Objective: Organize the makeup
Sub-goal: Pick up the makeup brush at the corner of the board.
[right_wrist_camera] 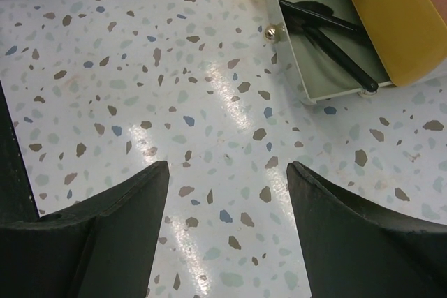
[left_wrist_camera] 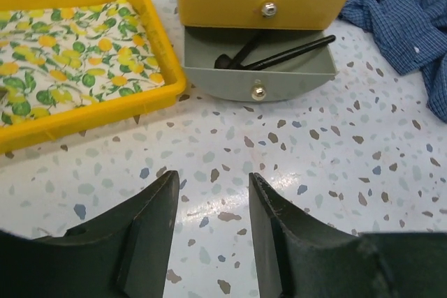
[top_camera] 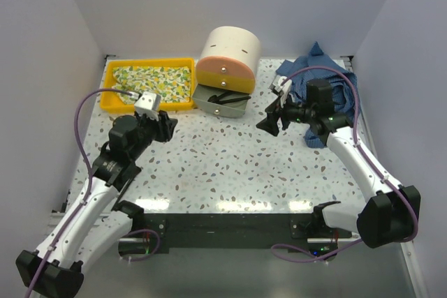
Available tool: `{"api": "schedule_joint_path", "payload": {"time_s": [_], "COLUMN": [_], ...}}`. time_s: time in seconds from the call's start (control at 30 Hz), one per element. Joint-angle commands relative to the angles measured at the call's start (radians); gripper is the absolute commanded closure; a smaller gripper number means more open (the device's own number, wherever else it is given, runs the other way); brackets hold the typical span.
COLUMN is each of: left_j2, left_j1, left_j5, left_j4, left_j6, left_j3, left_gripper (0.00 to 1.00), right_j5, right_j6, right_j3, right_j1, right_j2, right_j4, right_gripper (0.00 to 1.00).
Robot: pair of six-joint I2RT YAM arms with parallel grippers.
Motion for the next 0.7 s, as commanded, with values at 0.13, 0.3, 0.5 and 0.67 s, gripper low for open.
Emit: {"api": "schedule_joint_path", "payload": {"time_s": [0.13,0.3,0.5,0.67], "left_j2": [-0.013,-0.047,-0.027,0.035], "left_j1": [0.012,0.012,0.015,0.025], "left_j5": [-0.306,-0.375,-0.476,-0.513], "left_j4": [-0.094,-0.106,-0.173,-0.265], "left_j6": [-0.329,-0.474,-0.606,-0.735], "left_j3": [-0.06,-0.112,-0.108,-0.085], "left_gripper": [0.47,0.3,0.24,0.22], "right_j5": [-0.046,-0.052,-0.058,-0.061], "right_j6": [-0.021,-0.025,-0.026,-0.026], "right_j3": [0.007,0.007,0.006,0.006], "right_j1": [-0.004,-0.004,-0.004,-0.004], "right_j2": [-0.007,-0.012,-0.015,-0.02], "right_j4": [0.006,0.004,0.003,0.004], "right_gripper": [0.27,0.26,0.26,0.26]}}
